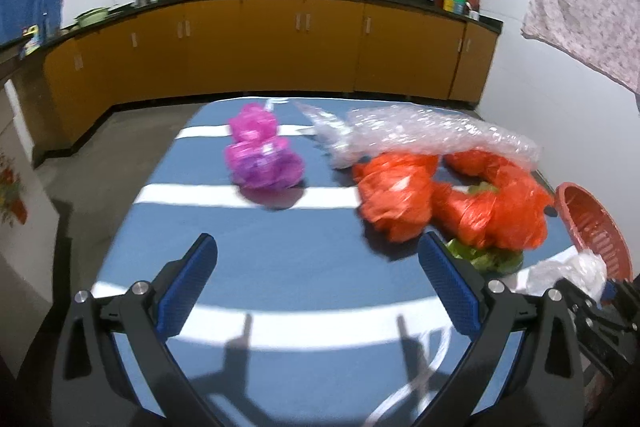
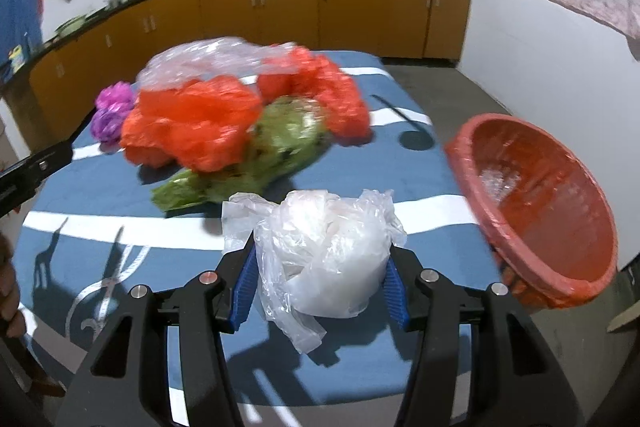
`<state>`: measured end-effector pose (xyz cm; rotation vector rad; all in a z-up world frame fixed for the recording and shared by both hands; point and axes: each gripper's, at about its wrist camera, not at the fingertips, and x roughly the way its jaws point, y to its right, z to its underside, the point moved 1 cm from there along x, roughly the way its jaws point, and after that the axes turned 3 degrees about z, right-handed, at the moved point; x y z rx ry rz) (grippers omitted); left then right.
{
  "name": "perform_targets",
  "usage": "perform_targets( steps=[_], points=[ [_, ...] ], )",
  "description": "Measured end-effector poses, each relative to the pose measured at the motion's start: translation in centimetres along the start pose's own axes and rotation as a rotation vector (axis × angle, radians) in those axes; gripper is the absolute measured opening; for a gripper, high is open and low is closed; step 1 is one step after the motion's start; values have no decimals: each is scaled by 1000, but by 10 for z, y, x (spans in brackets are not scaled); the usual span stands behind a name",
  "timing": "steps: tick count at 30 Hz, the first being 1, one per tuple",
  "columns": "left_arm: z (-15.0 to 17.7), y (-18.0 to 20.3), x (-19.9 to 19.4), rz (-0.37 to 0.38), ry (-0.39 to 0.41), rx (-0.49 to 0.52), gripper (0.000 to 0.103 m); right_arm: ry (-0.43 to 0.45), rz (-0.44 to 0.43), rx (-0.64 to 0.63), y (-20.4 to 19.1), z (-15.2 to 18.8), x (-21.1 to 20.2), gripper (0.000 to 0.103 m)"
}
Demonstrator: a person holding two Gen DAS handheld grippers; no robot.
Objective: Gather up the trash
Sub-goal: 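Grasp the white bag with the right tool while the left tool grasps a red bag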
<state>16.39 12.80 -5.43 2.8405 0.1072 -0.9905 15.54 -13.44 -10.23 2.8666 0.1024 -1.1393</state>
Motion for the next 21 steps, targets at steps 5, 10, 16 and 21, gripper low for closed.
perform_targets(
  steps=[5, 10, 16, 21],
  points=[
    [-17, 23, 35, 43, -30, 26, 92, 11, 13, 37, 22, -3, -2, 54],
    [-27, 34, 66, 55, -78, 46, 86, 9, 20, 62, 38, -4, 1, 54],
    [-30, 41, 93, 89, -138, 56, 75, 2, 23, 70, 44, -2, 4, 54],
    [-31, 42, 106, 114, -171, 50, 56, 4, 25, 72, 47, -3, 4, 54]
  ],
)
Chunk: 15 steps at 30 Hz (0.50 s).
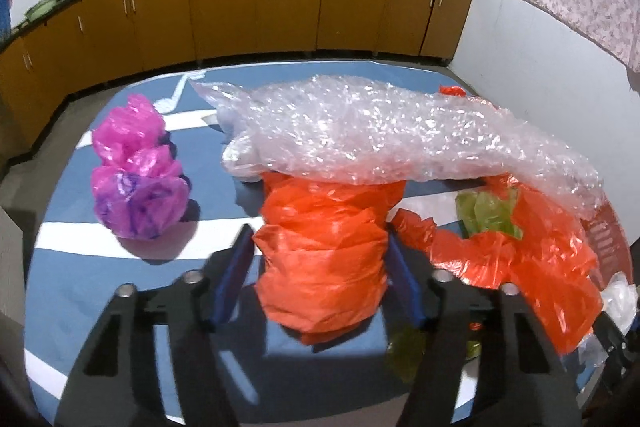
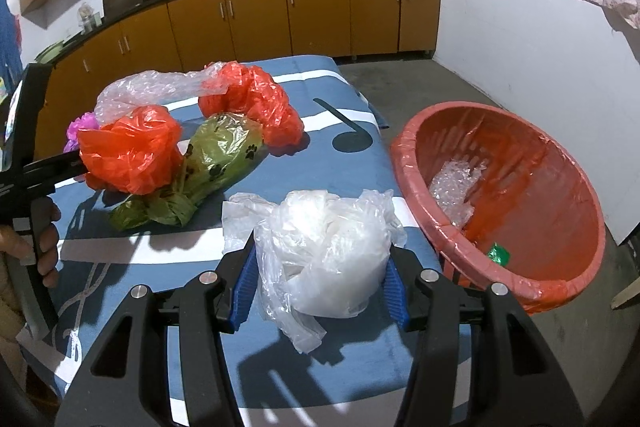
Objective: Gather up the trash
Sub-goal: 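Grasp the white bag with the right tool while the left tool grasps a red bag, then carry the white bag and red bag over the orange wastebasket with both tools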
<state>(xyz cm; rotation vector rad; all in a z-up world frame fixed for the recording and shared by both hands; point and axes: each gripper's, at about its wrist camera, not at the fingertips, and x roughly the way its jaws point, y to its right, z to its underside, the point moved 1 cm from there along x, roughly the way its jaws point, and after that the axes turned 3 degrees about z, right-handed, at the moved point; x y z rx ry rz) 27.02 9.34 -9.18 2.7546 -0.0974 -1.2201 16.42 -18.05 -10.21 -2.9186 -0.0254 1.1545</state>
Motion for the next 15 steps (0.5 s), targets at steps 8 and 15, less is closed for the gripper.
perform_targets(
  steps=[8, 15],
  points=[
    [7, -1, -14, 9, 26, 14, 42, 14, -5, -7, -4, -1, -8, 54],
    [29, -10, -53, 9, 64, 23, 42, 39, -14, -13, -11, -2, -23, 54]
  ],
)
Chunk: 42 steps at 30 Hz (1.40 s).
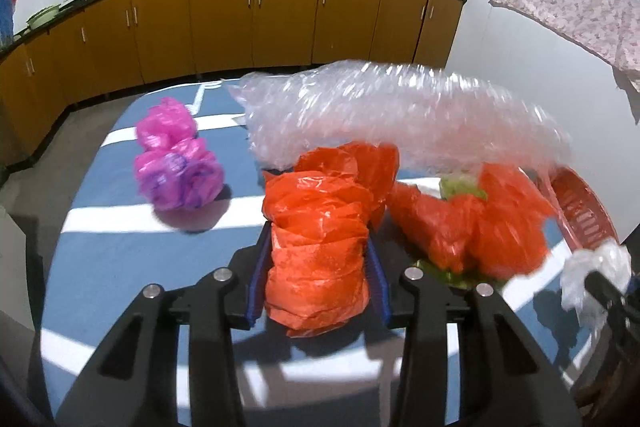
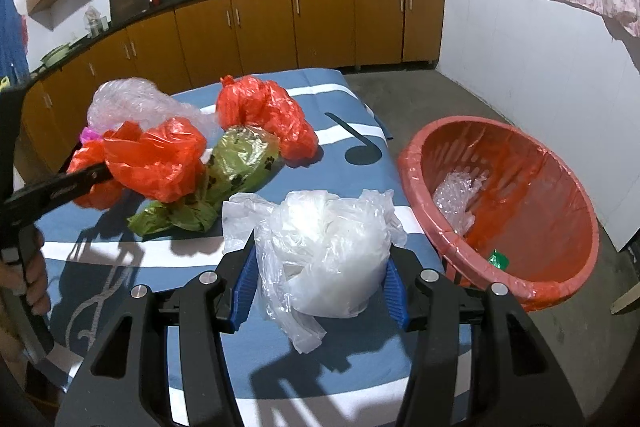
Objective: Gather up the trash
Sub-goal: 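Carry the white bag and red bag over the orange wastebasket with both tools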
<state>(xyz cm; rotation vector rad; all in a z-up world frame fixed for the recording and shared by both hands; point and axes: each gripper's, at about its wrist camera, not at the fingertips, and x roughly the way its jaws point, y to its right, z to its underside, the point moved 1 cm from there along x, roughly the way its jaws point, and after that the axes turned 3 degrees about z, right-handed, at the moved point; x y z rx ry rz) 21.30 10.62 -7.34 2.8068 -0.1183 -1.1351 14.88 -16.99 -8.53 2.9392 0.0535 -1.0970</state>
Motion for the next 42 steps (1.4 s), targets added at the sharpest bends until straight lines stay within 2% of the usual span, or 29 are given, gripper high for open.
perform_targets(
  steps=[11, 18, 28, 42],
  points=[
    [26, -21, -69, 11, 60, -33, 42, 52, -12, -12, -9, -4, -30, 54],
    [28, -13, -96, 26, 97, -33, 42, 111, 15, -31, -6, -8, -53, 54],
    [22, 19, -118, 53, 143, 7, 42, 185, 79, -20, 11, -11, -77, 54],
    [15, 52, -123, 68, 153, 47, 42, 229, 173, -4, 36, -6, -88, 54]
  ],
)
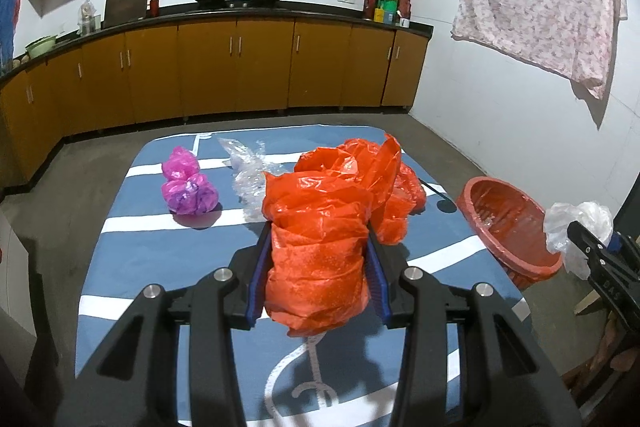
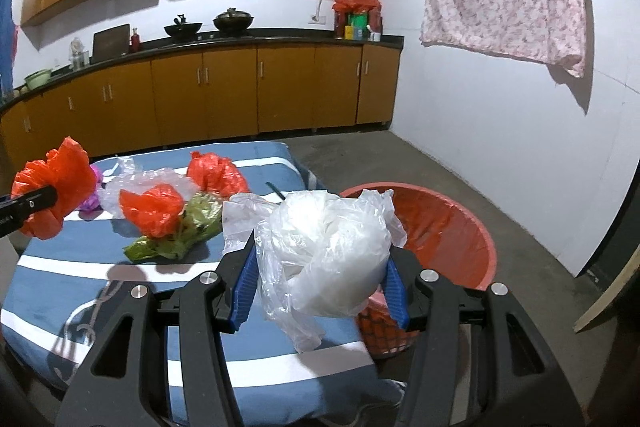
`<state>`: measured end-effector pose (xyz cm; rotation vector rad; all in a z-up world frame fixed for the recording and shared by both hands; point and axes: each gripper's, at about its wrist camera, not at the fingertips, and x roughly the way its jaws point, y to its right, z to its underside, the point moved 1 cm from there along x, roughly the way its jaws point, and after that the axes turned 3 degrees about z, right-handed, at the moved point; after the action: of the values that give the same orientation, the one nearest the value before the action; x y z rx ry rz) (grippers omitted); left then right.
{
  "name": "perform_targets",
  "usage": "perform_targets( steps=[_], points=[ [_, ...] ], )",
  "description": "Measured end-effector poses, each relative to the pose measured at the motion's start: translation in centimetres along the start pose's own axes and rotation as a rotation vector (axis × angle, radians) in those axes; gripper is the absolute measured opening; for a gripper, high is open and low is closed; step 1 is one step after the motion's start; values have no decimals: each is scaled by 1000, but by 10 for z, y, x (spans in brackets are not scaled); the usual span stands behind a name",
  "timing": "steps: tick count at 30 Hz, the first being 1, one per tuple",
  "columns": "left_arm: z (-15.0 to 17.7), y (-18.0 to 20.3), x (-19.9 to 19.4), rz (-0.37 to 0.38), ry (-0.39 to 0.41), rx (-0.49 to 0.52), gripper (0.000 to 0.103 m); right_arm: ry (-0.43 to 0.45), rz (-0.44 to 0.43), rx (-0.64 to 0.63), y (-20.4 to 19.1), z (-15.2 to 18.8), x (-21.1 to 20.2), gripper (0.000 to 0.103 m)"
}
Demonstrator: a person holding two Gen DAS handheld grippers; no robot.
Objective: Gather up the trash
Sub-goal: 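Carry the white bag and red bag over the orange wastebasket with both tools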
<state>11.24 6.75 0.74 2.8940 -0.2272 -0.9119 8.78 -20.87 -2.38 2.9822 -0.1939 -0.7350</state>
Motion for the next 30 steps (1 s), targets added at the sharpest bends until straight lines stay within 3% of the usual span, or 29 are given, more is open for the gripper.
perform_targets(
  steps=[12, 21, 30],
  points=[
    [-9, 36, 9, 53, 3, 48, 42, 36, 85, 6, 29, -7, -1, 54],
    [-22, 91, 29, 138, -5, 80, 42, 46, 177, 55, 72, -18, 6, 54],
    [-33, 148, 65, 224, -40, 126, 42, 25, 214, 122, 107, -21, 28, 54]
  ],
)
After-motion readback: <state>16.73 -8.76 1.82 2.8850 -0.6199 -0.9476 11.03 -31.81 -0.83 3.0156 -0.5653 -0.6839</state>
